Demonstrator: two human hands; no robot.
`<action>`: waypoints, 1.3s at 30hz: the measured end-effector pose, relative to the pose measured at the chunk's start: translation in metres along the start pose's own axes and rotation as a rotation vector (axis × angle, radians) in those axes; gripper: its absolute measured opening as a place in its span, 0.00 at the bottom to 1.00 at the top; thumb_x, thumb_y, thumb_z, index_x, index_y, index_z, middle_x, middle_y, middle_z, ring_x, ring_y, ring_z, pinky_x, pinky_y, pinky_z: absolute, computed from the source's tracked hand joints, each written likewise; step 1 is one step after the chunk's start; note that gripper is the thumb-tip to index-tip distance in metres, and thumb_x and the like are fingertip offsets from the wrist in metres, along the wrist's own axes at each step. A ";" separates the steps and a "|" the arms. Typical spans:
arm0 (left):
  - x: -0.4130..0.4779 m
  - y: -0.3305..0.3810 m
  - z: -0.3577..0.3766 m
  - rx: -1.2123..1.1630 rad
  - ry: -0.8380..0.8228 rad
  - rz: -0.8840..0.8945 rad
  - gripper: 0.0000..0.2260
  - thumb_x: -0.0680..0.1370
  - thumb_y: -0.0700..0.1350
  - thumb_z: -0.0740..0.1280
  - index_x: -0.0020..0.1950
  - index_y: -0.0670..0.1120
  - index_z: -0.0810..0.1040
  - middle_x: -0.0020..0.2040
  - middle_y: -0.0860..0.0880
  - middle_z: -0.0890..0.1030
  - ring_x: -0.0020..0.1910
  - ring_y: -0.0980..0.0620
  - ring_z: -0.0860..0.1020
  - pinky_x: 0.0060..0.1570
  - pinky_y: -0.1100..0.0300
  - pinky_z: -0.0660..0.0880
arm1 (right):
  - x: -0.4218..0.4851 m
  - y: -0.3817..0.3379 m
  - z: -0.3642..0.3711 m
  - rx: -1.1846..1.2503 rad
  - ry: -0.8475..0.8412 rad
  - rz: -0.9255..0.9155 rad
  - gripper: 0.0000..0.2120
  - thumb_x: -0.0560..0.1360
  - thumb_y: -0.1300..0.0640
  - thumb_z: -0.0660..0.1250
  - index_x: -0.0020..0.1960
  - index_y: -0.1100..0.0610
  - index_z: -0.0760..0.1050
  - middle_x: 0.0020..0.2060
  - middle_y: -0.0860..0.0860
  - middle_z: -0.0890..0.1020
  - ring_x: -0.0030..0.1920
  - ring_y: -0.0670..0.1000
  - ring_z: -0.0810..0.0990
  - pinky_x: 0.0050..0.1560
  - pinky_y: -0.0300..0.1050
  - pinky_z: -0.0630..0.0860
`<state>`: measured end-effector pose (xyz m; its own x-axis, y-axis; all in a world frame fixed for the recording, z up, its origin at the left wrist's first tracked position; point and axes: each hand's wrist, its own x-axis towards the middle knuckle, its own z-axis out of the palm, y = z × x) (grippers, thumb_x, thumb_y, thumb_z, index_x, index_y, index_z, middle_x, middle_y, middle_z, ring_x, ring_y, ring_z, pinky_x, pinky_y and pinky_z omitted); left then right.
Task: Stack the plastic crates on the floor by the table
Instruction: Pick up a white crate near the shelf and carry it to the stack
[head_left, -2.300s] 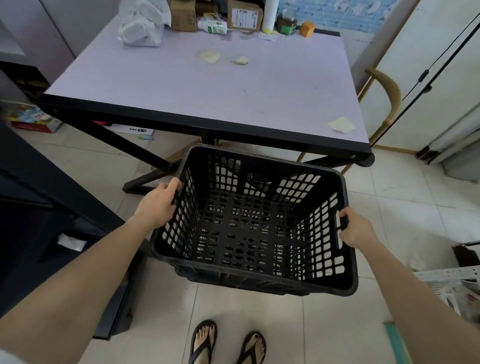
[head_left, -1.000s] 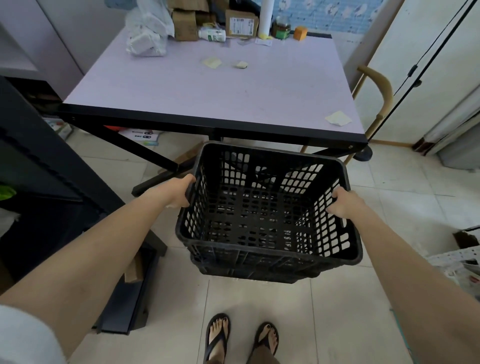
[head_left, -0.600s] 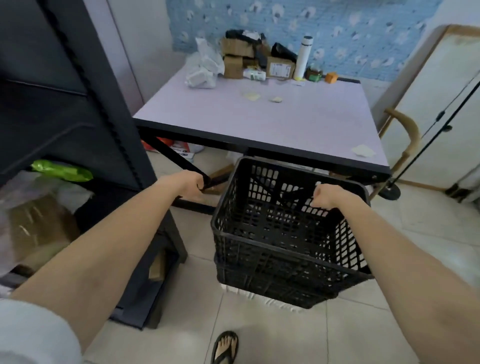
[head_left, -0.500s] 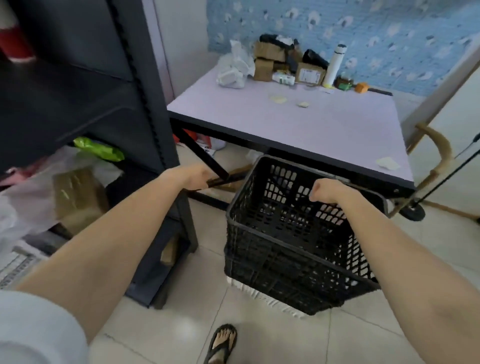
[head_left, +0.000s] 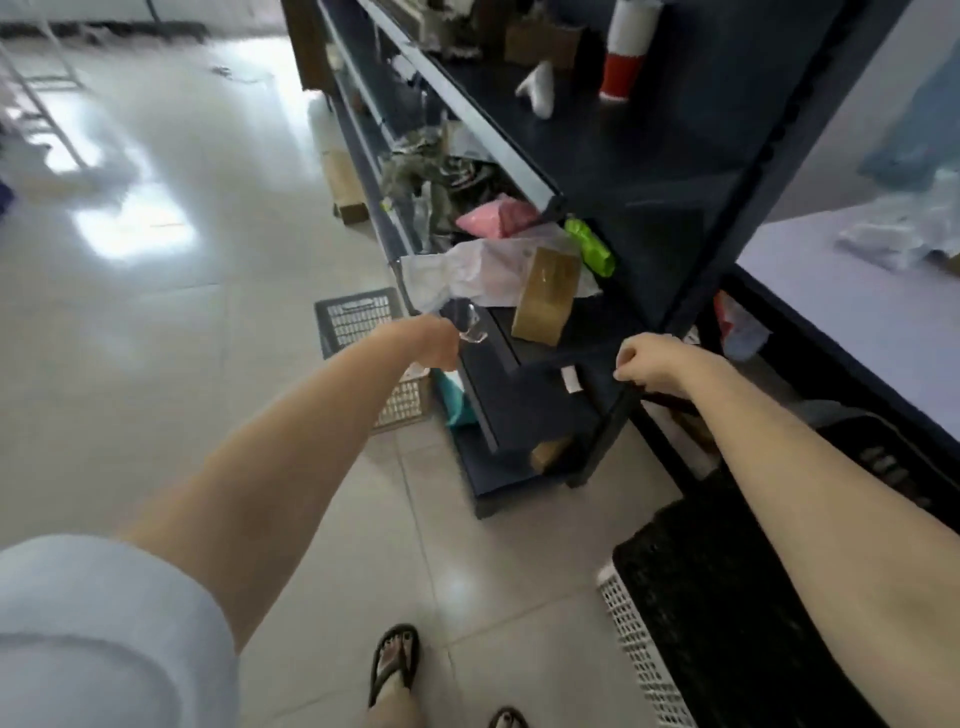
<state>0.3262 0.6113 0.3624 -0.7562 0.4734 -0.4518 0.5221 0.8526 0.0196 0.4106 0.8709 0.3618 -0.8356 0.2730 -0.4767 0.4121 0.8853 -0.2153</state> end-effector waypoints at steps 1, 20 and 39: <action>-0.011 -0.026 0.004 -0.013 0.021 -0.052 0.17 0.78 0.46 0.65 0.64 0.40 0.77 0.64 0.40 0.78 0.63 0.41 0.76 0.64 0.50 0.72 | 0.005 -0.032 0.002 -0.005 -0.011 -0.038 0.09 0.76 0.56 0.65 0.53 0.59 0.77 0.53 0.58 0.80 0.52 0.58 0.81 0.54 0.52 0.79; -0.083 -0.431 0.037 -0.254 0.074 -0.439 0.20 0.78 0.48 0.65 0.70 0.47 0.70 0.68 0.43 0.71 0.65 0.42 0.73 0.64 0.50 0.71 | 0.095 -0.479 0.069 -0.154 -0.121 -0.382 0.07 0.78 0.56 0.63 0.54 0.56 0.73 0.49 0.54 0.78 0.45 0.54 0.81 0.42 0.45 0.77; 0.143 -0.650 -0.062 -0.293 0.207 -0.317 0.20 0.79 0.48 0.64 0.70 0.45 0.68 0.68 0.43 0.71 0.65 0.41 0.71 0.62 0.50 0.70 | 0.341 -0.662 0.034 -0.106 0.195 -0.393 0.22 0.75 0.57 0.64 0.68 0.50 0.65 0.64 0.55 0.70 0.63 0.58 0.71 0.57 0.57 0.75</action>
<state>-0.1462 0.1384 0.3402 -0.9385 0.1887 -0.2892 0.1425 0.9745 0.1734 -0.1347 0.3656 0.3130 -0.9783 -0.0348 -0.2041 0.0188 0.9668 -0.2548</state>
